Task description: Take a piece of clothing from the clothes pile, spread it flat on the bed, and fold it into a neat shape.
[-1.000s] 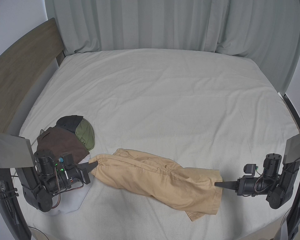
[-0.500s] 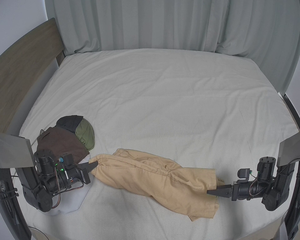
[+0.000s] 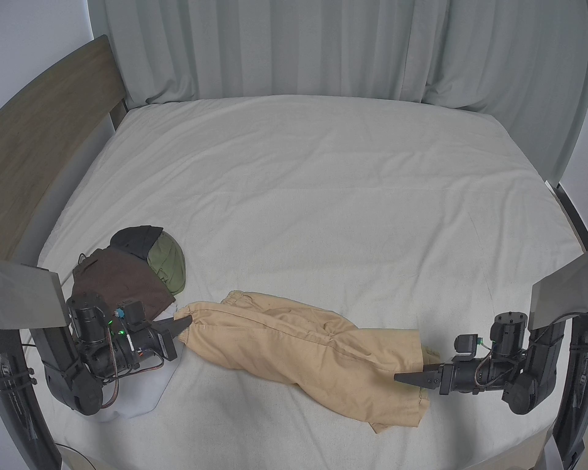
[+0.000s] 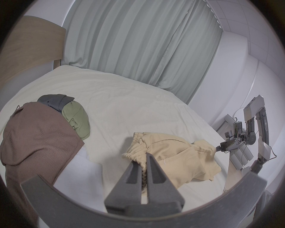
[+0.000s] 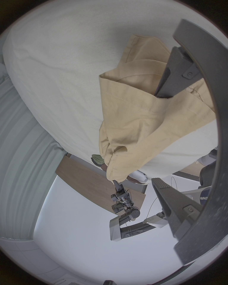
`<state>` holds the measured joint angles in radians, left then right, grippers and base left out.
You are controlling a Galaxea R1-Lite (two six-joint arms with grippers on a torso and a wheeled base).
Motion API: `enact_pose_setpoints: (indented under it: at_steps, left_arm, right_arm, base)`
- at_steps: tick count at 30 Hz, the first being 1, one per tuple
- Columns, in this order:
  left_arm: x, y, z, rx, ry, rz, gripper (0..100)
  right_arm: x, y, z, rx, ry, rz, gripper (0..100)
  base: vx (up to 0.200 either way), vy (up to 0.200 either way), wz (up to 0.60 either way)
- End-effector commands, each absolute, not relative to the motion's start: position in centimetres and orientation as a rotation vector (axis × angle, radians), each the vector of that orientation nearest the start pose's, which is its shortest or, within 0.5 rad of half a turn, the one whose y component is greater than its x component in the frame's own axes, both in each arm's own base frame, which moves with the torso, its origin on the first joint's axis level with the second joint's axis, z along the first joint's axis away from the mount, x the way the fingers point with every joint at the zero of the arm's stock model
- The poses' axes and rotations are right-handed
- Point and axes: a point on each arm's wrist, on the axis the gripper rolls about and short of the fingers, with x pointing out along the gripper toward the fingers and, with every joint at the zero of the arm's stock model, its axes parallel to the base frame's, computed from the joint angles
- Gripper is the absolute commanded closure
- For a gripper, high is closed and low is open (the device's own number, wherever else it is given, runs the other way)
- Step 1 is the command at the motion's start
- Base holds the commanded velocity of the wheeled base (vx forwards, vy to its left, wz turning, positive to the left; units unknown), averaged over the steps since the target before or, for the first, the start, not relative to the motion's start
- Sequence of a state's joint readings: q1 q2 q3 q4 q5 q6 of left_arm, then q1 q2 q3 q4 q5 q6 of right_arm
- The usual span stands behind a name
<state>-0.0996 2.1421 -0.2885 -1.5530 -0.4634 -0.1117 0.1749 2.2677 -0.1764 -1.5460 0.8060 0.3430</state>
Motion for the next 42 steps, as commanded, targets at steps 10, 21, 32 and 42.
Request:
enact_pose_setpoints:
  at_steps: [10,21,32,42]
  left_arm:
    - [27.9,-3.8,3.4,-0.163,0.328,-0.542,100]
    - [27.8,-3.8,3.5,-0.162,0.328,-0.543,100]
    - [27.9,-3.8,3.5,-0.162,0.326,-0.543,100]
    - [27.9,-3.8,3.5,-0.162,0.325,-0.544,100]
  right_arm:
    - [24.9,7.4,-1.7,0.456,0.720,0.880,0]
    - [25.3,8.3,-1.6,0.434,0.700,0.890,0]
    - [25.3,8.4,-1.7,0.433,0.702,0.889,0]
    - [25.3,8.3,-1.6,0.429,0.697,0.874,100]
  base:
    - [0.000,0.000,0.00]
    - [0.000,0.000,0.00]
    - [0.000,0.000,0.00]
    - [0.000,0.000,0.00]
